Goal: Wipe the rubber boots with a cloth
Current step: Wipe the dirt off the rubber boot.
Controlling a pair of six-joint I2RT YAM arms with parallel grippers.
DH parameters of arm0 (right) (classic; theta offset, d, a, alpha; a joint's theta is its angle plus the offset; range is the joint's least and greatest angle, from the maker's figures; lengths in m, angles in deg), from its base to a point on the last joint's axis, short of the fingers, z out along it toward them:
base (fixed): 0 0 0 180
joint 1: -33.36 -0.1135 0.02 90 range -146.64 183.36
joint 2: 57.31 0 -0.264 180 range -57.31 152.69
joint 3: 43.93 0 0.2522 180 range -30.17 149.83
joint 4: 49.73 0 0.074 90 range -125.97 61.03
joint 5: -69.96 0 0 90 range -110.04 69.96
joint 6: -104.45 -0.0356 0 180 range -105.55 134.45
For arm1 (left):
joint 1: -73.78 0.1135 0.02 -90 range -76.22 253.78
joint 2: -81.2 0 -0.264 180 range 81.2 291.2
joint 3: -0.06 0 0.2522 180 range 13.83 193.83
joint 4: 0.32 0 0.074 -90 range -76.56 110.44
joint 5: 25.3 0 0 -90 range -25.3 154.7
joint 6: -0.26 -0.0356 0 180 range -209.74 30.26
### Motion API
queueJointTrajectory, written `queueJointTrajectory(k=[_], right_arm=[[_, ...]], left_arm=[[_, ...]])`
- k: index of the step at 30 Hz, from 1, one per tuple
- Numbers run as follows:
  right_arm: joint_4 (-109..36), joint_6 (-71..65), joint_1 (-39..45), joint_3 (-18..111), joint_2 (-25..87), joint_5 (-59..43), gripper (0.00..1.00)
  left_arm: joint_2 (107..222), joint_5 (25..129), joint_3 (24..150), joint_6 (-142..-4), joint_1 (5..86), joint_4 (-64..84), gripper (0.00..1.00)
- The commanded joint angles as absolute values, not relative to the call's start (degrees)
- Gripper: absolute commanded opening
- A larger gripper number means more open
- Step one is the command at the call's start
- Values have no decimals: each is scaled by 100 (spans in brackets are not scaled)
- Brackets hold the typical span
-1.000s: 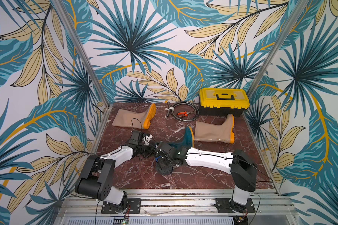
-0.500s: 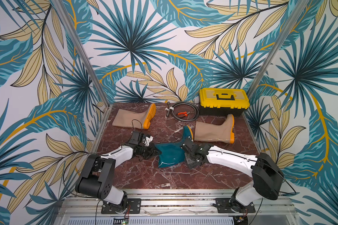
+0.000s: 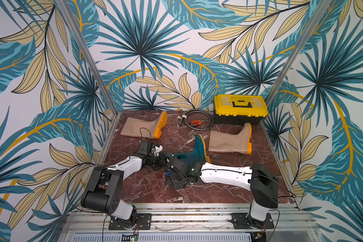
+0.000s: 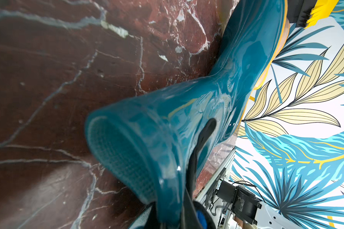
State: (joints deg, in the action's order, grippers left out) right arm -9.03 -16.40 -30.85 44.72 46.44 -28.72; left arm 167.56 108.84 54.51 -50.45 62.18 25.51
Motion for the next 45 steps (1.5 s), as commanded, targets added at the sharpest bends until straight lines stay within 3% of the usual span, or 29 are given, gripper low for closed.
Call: queueJointTrajectory(k=[1,6,12,20,24,31,37,40,45], right_arm=[[-470,-1624,-2708,4192,4489,-3088,0],[524,-1528,-1674,3513,3896,-3191,0],[1692,-608,-1478,4903,3642,-3405,0],[2675,1122,-1459,7188,5674,-2506,0],[3128,1499,-1305,7834,6444,-3172,0],[3377,1821,-193,9295,7393,-4412,0],[3795,1798,322,10728,7853,-4529,0],[3818,1521,234,10429,7412,-3794,0],[2682,1247,-301,8242,5819,-2427,0]], left_arm=[[16675,11050,5708,-5357,6236,2744,0],[16639,10883,6102,-6108,6238,3768,0],[16531,10585,6588,-7048,6218,4741,0],[16579,10425,7001,-7809,5987,5232,0],[16519,10456,7072,-7992,5909,5413,0],[16439,10314,7125,-8201,5840,5672,0],[16342,10084,7176,-8218,5838,5829,0],[16326,10029,7187,-8191,5838,5834,0],[16351,9951,7244,-8183,5838,5827,0]])
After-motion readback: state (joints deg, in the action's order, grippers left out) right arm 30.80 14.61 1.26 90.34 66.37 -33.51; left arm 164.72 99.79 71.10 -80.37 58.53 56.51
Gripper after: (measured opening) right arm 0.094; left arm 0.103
